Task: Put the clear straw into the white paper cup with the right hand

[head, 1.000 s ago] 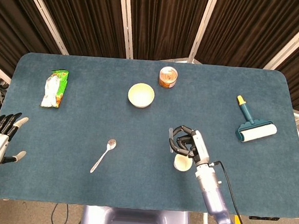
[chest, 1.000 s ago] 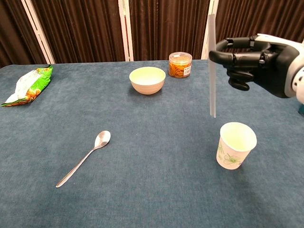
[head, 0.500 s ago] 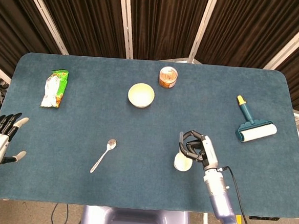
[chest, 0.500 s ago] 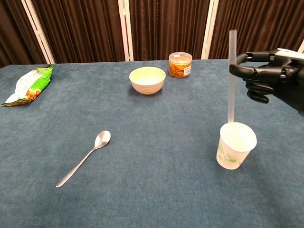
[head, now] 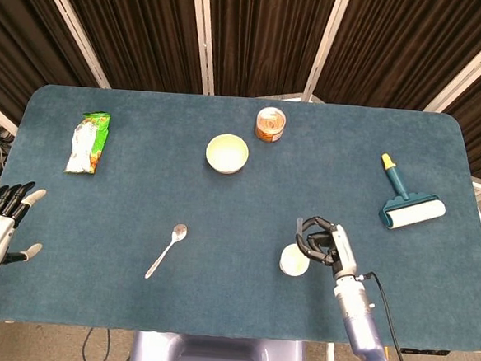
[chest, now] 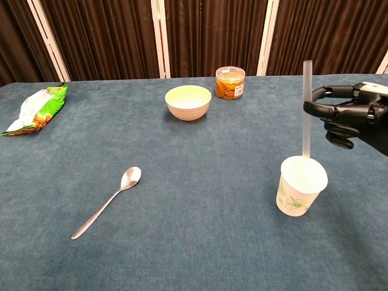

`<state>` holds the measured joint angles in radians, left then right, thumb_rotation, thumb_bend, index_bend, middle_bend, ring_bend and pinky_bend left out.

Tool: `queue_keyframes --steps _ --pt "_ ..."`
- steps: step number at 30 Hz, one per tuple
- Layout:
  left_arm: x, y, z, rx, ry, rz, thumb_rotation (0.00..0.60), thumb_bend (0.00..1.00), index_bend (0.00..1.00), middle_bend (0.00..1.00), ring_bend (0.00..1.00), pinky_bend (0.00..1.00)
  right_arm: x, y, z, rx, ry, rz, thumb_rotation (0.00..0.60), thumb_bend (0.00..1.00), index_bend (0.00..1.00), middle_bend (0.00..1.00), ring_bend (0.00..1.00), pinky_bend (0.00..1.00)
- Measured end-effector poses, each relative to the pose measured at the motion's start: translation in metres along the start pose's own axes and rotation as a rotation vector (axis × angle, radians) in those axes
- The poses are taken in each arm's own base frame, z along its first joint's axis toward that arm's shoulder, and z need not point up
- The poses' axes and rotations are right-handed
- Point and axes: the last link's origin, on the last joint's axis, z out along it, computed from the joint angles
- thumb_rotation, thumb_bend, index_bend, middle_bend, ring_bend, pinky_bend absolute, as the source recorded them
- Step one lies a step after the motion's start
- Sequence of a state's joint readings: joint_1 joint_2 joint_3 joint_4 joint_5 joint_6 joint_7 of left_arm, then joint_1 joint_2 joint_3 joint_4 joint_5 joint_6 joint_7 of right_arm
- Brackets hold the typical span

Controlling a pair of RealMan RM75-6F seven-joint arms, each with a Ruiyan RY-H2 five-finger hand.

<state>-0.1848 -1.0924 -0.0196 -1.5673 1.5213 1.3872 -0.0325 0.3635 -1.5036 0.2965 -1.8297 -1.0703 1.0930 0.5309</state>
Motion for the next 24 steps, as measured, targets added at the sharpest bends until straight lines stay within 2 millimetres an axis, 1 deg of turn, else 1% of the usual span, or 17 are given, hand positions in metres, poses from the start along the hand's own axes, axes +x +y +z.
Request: queue_keyframes --steps 7,12,18,22,24 --pt "0.0 0.0 0.0 0.001 -0.001 -0.002 0.6 0.21 0.12 0.0 0.0 0.0 -0.001 0.006 -0.001 0.008 0.046 0.099 0.6 0.35 0.59 1.0 0.94 0.86" --pt "0.0 0.0 0.0 0.001 -0.002 -0.004 0.6 0.21 0.12 0.0 0.0 0.0 0.0 0.015 -0.002 0.014 0.063 0.105 0.6 0.31 0.59 1.0 0.94 0.85" --pt "0.0 0.0 0.0 0.002 -0.003 -0.006 0.6 0.21 0.12 0.0 0.0 0.0 0.002 0.021 -0.003 0.015 0.062 0.094 0.6 0.28 0.59 1.0 0.94 0.84" --pt "0.0 0.0 0.0 0.002 -0.003 -0.006 0.6 0.21 0.12 0.0 0.0 0.0 0.004 0.024 -0.004 0.009 0.074 0.086 0.6 0.27 0.56 1.0 0.94 0.84" --pt "0.0 0.0 0.0 0.003 -0.003 -0.007 0.6 0.21 0.12 0.0 0.0 0.0 0.004 0.025 -0.003 0.007 0.081 0.083 0.6 0.26 0.52 1.0 0.94 0.84"
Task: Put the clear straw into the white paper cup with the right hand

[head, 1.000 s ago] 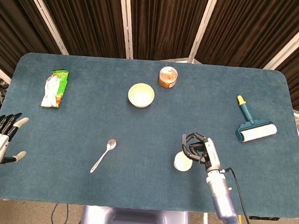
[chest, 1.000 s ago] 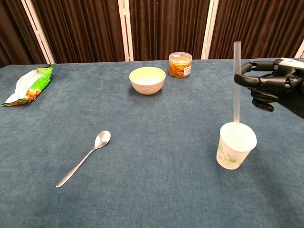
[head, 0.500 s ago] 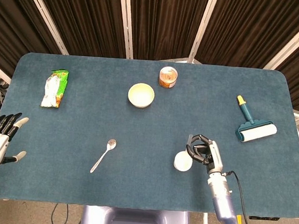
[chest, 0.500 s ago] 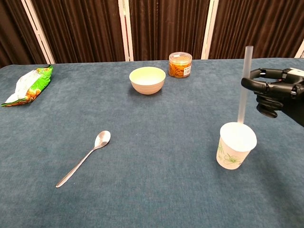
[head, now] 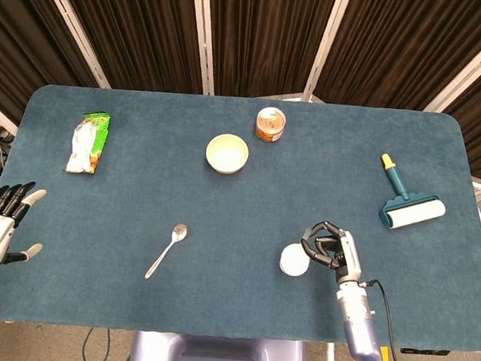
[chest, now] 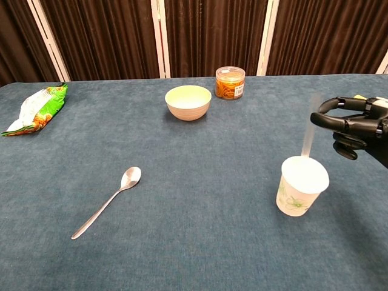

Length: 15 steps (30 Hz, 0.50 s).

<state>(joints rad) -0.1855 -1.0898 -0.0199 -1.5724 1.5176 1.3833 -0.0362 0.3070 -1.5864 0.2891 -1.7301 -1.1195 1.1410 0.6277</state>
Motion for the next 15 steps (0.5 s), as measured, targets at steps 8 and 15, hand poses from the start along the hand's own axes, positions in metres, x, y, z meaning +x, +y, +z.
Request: queue_keyframes --steps 8,15 --pt "0.0 -0.0002 0.0 0.0 0.0 0.001 0.6 0.21 0.12 0.0 0.0 0.0 0.0002 0.0016 0.0002 0.001 0.013 0.004 0.6 0.24 0.39 1.0 0.94 0.84" --pt "-0.0001 -0.0002 -0.0002 -0.002 0.001 0.002 0.6 0.21 0.12 0.0 0.0 0.0 0.0055 -0.0033 0.0006 0.048 0.072 0.035 0.6 0.23 0.35 1.0 0.94 0.81"
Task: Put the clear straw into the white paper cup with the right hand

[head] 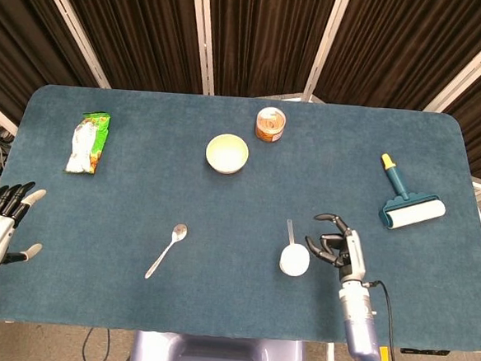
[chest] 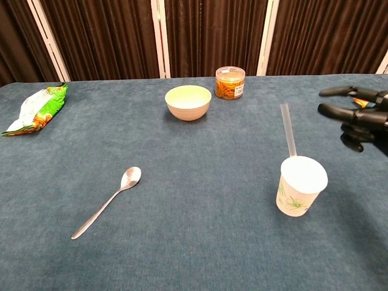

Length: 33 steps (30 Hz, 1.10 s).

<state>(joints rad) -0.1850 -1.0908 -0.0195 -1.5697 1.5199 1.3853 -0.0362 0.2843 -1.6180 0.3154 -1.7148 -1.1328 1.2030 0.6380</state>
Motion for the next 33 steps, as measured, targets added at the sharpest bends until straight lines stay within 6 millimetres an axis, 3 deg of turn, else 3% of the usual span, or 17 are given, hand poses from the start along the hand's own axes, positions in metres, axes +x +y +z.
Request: queue_keyframes --steps 4,7,10,12,14,16,18,24,28,33 --pt "0.0 0.0 0.0 -0.001 0.0 0.0 0.6 0.21 0.12 0.0 0.0 0.0 0.011 -0.014 0.003 0.103 0.101 0.018 0.6 0.22 0.34 1.0 0.93 0.76" --pt "0.0 0.0 0.0 -0.002 0.0 0.0 0.6 0.21 0.12 0.0 0.0 0.0 0.028 -0.034 0.007 0.225 0.209 0.025 0.6 0.22 0.34 0.93 0.82 0.66" --pt "0.0 0.0 0.0 -0.002 0.0 0.001 0.6 0.21 0.12 0.0 0.0 0.0 0.05 -0.06 0.011 0.345 0.307 -0.006 0.6 0.22 0.31 0.64 0.53 0.44" --pt "0.0 0.0 0.0 -0.003 0.0 0.001 0.6 0.21 0.12 0.0 0.0 0.0 0.062 -0.071 0.013 0.383 0.341 -0.055 0.6 0.21 0.25 0.38 0.26 0.24" --pt "0.0 0.0 0.0 -0.002 0.0 0.002 0.6 0.21 0.12 0.0 0.0 0.0 0.076 -0.081 0.015 0.398 0.361 -0.13 0.6 0.21 0.2 0.22 0.09 0.11" --pt "0.0 0.0 0.0 -0.002 0.0 0.002 0.6 0.21 0.12 0.0 0.0 0.0 0.089 -0.087 0.018 0.382 0.363 -0.225 0.6 0.19 0.15 0.09 0.01 0.03" --pt "0.0 0.0 0.0 -0.001 0.0 0.003 0.6 0.21 0.12 0.0 0.0 0.0 0.098 -0.089 0.02 0.351 0.351 -0.324 0.6 0.16 0.11 0.01 0.0 0.0" --pt "0.0 0.0 0.0 0.003 0.0 0.002 0.6 0.21 0.12 0.0 0.0 0.0 0.123 -0.086 0.022 0.202 0.255 -0.735 0.6 0.15 0.07 0.0 0.0 0.0" --pt "0.0 0.0 0.0 0.007 -0.001 0.002 0.6 0.21 0.12 0.0 0.0 0.0 0.143 -0.08 0.004 0.128 0.195 -1.035 0.6 0.15 0.07 0.0 0.0 0.0" --pt "0.0 0.0 -0.001 0.007 0.001 0.004 0.6 0.21 0.12 0.0 0.0 0.0 0.153 -0.067 -0.021 0.103 0.169 -1.09 0.6 0.14 0.06 0.0 0.0 0.0"
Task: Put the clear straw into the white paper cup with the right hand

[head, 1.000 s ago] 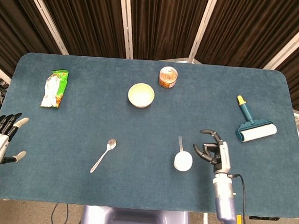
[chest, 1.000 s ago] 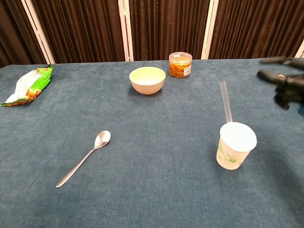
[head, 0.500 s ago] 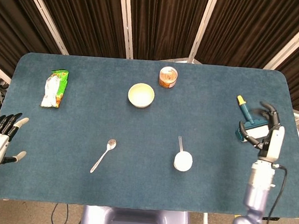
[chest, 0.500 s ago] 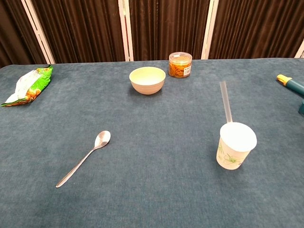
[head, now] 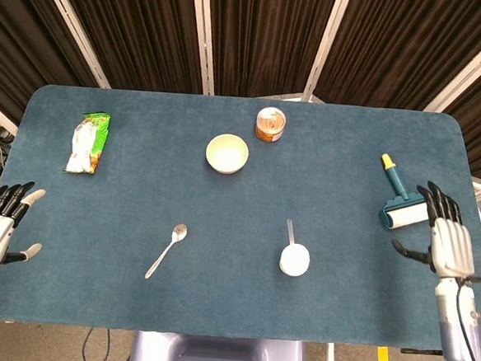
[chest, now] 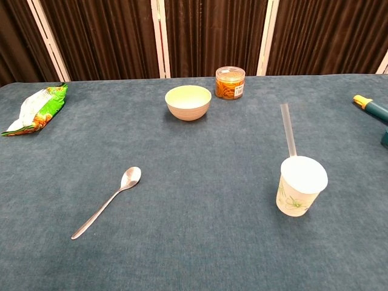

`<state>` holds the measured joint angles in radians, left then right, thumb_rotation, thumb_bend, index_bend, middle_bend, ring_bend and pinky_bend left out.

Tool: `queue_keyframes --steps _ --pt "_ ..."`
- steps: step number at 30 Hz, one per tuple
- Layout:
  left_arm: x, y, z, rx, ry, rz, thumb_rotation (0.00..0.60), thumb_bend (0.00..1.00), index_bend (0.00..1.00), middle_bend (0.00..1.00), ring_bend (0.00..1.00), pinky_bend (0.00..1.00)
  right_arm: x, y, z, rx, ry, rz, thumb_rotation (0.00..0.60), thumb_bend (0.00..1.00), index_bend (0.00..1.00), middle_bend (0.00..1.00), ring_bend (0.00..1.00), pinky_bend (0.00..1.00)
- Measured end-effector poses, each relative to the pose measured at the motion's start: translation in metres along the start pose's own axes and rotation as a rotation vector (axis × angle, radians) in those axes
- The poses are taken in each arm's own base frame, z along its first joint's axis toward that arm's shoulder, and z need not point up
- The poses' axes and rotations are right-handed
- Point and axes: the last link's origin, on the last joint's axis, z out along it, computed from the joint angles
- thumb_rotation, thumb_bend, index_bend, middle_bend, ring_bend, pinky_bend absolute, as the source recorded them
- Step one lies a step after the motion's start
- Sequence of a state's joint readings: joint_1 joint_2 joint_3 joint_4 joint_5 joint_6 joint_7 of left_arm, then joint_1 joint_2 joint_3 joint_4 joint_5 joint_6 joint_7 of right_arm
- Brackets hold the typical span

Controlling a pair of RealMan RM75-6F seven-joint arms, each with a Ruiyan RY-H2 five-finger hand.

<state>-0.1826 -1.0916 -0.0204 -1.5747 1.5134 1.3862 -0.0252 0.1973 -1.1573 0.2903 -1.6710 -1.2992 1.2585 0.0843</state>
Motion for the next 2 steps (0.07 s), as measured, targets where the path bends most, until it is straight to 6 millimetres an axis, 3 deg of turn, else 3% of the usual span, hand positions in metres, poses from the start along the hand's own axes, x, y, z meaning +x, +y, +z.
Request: queue_keyframes --steps 2 --pt "0.0 0.0002 -0.0003 -0.001 0.0 0.0 0.6 0.21 0.12 0.0 0.0 0.0 -0.0047 0.0104 -0.0149 -0.013 -0.036 0.008 0.6 0.14 0.06 0.0 0.0 0.0"
